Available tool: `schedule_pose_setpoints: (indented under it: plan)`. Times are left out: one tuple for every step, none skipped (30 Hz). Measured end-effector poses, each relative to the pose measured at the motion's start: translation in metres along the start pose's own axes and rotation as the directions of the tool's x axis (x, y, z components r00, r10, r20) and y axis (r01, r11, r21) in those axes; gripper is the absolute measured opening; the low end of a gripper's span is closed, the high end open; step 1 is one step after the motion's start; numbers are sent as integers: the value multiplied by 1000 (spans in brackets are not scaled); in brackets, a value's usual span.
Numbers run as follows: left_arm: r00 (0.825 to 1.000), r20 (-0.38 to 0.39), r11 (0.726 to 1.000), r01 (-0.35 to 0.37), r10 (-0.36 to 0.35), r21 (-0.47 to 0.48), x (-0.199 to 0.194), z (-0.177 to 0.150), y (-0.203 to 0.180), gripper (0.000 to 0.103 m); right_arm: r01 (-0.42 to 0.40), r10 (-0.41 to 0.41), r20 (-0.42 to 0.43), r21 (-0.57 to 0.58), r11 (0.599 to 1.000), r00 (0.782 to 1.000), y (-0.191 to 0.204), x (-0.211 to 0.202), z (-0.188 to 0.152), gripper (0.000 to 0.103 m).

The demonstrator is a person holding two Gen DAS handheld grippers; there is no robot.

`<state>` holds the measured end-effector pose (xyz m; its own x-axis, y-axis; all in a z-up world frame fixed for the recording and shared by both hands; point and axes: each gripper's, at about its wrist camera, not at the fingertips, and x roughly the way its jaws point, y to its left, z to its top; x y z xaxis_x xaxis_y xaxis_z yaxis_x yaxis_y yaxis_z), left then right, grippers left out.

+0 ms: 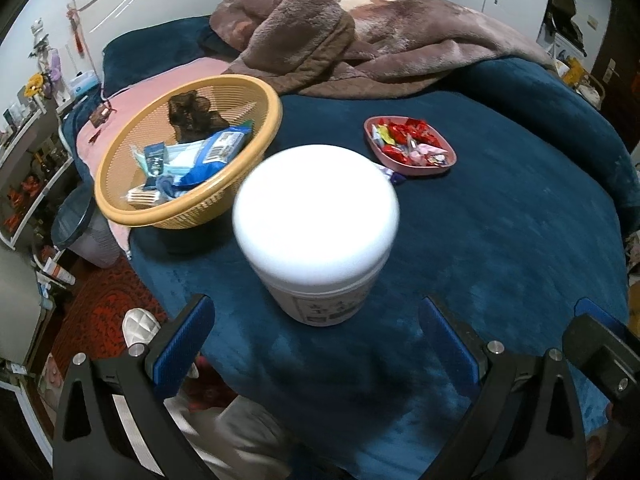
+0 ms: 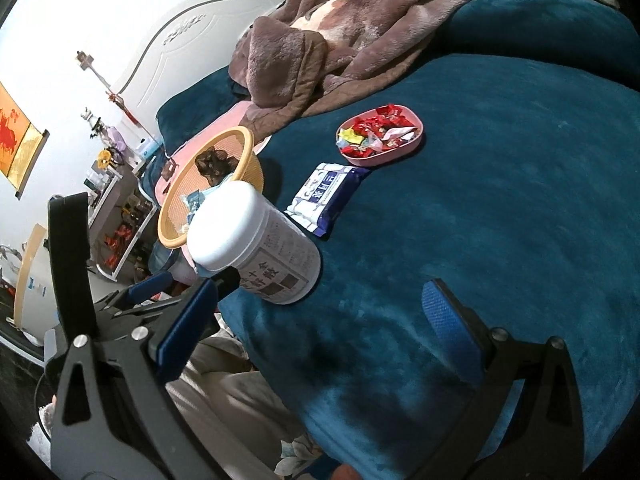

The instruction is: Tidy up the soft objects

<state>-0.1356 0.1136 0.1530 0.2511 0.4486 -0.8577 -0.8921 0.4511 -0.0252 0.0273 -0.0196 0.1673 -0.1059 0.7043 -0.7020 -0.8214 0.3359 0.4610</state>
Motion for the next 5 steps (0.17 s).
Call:
schedule_pose_setpoints:
  plan:
    - [1000, -3, 1000, 7, -7, 5, 0, 0, -2, 102, 3, -3, 3, 6, 1000, 1000, -3, -2, -1, 103]
    - [1000, -5, 1000, 11, -11, 11, 0, 0, -5, 102, 6, -6, 7, 13, 1000, 1000, -6, -4, -2, 103]
    - [1000, -4, 1000, 13, -13, 17, 0, -1, -8, 102, 10, -11, 13, 21, 1000, 1000, -10, -7, -3, 103]
    - [1000, -1, 1000, 14, -14, 25, 0, -2, -11, 102, 16, -17, 19, 31, 999, 1000, -15, -10, -4, 103]
    - [1000, 3, 999, 19, -19, 39, -1, -3, -16, 102, 25, -26, 26, 44, 999, 999, -21, -13, -6, 103]
